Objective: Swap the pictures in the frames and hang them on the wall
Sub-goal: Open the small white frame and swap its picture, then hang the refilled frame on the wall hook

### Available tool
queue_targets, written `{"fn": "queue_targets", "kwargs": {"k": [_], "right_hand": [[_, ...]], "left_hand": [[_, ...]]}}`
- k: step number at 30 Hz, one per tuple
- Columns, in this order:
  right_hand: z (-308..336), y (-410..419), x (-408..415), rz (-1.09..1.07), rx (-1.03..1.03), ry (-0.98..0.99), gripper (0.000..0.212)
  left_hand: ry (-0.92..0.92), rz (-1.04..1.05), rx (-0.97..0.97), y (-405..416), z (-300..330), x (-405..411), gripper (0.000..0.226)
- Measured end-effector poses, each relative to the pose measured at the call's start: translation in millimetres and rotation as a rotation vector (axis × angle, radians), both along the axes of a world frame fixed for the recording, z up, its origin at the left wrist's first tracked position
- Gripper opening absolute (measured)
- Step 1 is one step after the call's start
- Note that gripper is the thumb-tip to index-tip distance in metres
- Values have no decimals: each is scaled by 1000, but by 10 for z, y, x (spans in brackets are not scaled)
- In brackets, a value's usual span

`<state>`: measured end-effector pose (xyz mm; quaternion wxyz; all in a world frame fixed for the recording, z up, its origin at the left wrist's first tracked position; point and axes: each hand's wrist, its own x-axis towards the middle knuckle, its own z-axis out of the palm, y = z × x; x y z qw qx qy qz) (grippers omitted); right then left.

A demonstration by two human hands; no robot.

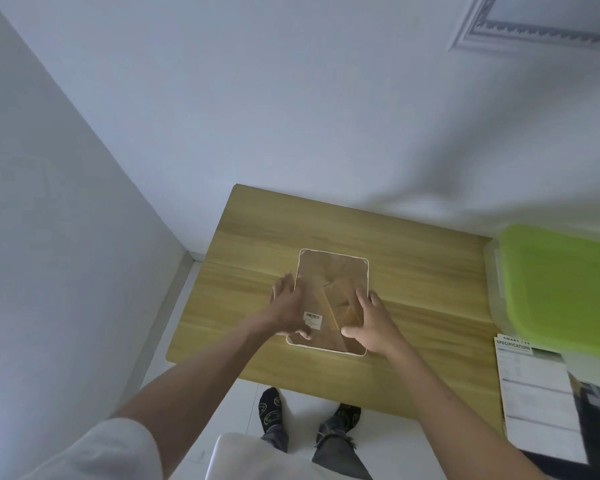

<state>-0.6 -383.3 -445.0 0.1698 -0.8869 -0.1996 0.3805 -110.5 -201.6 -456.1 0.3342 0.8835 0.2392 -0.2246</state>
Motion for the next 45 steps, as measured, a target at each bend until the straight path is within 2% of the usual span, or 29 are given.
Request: {"fn": "queue_targets", "kwargs": {"k": [3,4,6,7,9,10,11,14,16,20,24,28,31,34,39,41,43,45], "right_hand": [[7,74,-145,-354,224,32,49],[4,92,-157,-453,284,55,45],[49,124,-157,-604,340,116,57],[75,130,-146,-643,361,120,51],[154,115,-133,-682,396,101,28],[215,109,-124,-693,415,89,24],[274,102,-114,-701,429,74,23],[444,72,-51,-704,487,61,29],[587,52,1,-692,495,38,40],[891,22,152,-621,470,-96,42],[1343,56,325,-480,567,-180,51],[1879,-12,448,-351,705,-176,39],[2111,-287,575,-403,764,-182,40],[2274,-714,770,-493,850,-221,32],[2511,-1421,1069,-490,936,-275,17],[2631,-1673,1171,-514,1011,-224,16],[2786,-1900,1280,-542,1069,-173,16],[2974,-2115,1380,-538,1108,-153,19]], "left_hand": [[-147,187,-150,-44,41,-48,104],[-194,293,-237,-46,80,-47,89],[-278,484,-365,-10,137,-44,64],[-311,569,-431,10,169,-37,59],[-344,723,-534,51,254,-4,76],[-342,765,-528,71,308,22,85],[-336,784,-515,84,350,51,84],[-298,735,-527,113,531,142,37],[-319,701,-573,117,673,214,25],[-431,680,-583,-35,1043,349,25],[-533,672,-481,-304,1377,486,27],[-668,563,-391,-725,1720,661,22],[-799,481,-351,-1209,1937,798,13],[-885,419,-396,-1753,2121,914,22],[-966,336,-409,-2367,2416,1145,44],[-1050,326,-322,-2456,2488,1239,44],[-1160,344,-113,-2445,2540,1339,37],[-1176,381,91,-2370,2653,1447,46]]}}
